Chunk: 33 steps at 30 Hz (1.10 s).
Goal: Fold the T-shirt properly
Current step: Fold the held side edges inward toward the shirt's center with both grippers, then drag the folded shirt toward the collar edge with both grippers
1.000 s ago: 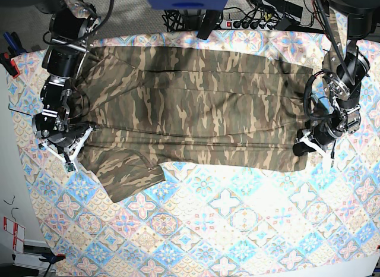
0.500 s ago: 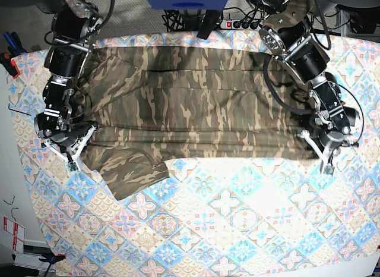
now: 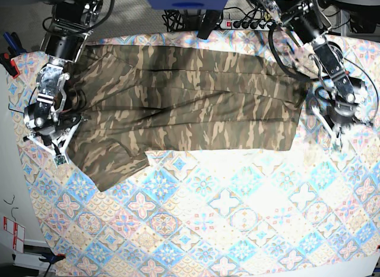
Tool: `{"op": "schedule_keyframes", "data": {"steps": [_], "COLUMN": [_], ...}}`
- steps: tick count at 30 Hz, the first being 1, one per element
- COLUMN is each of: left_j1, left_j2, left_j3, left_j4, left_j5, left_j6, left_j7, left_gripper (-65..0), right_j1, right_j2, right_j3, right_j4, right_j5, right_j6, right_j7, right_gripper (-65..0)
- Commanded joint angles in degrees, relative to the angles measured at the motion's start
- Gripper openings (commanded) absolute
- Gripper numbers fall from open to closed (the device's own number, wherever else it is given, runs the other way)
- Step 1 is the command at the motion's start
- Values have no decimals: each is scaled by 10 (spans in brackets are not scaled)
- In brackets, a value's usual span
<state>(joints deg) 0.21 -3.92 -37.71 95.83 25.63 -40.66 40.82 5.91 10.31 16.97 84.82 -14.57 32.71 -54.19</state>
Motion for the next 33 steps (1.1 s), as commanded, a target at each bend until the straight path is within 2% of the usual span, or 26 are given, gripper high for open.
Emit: {"op": "schedule_keyframes", "data": {"steps": [1, 5, 7, 10, 12, 14, 18, 20, 25, 33], "left_j1": [7, 40, 39, 24, -17, -54, -126, -148, -173, -195], "left_j2": [-6, -7, -7, -6, -3, 4, 19, 19, 23, 19], "left_j3": [0, -1, -5, -5, -5, -2, 0, 27, 51, 47], "left_j4": [18, 24, 24, 24, 24, 22, -13, -49, -140, -265], "left_j5": [-11, -29, -32, -32, -23, -11, 9, 11, 9, 5], "left_j6": [7, 7, 7, 7, 7, 7, 7, 7, 7, 7], "left_j7": [-9, -9, -9, -6, 5, 40, 78, 78, 83, 78], "left_gripper": [-609, -609, -609, -609, -591, -524, -312, -270, -319, -310], "right_j1": [3, -30, -35, -37, -37, -37, -37, -37, -37, -37], "right_j2": [6, 5, -7, -12, -14, -14, -14, -14, -14, -14], "right_j3": [2, 0, 2, 0, -1, -2, -2, -2, -2, -2], "right_j4": [24, 48, 49, 49, 49, 49, 49, 49, 49, 49], "right_j5": [0, 0, 0, 0, 0, 0, 0, 0, -1, -2], "right_j6": [-3, -3, -3, -3, -3, -3, -3, -3, -3, -3], "right_j7": [2, -5, -3, -3, -3, -3, -3, -3, -4, -5], "right_gripper": [-609, -609, -609, -609, -609, -609, -608, -608, -608, -608]}}
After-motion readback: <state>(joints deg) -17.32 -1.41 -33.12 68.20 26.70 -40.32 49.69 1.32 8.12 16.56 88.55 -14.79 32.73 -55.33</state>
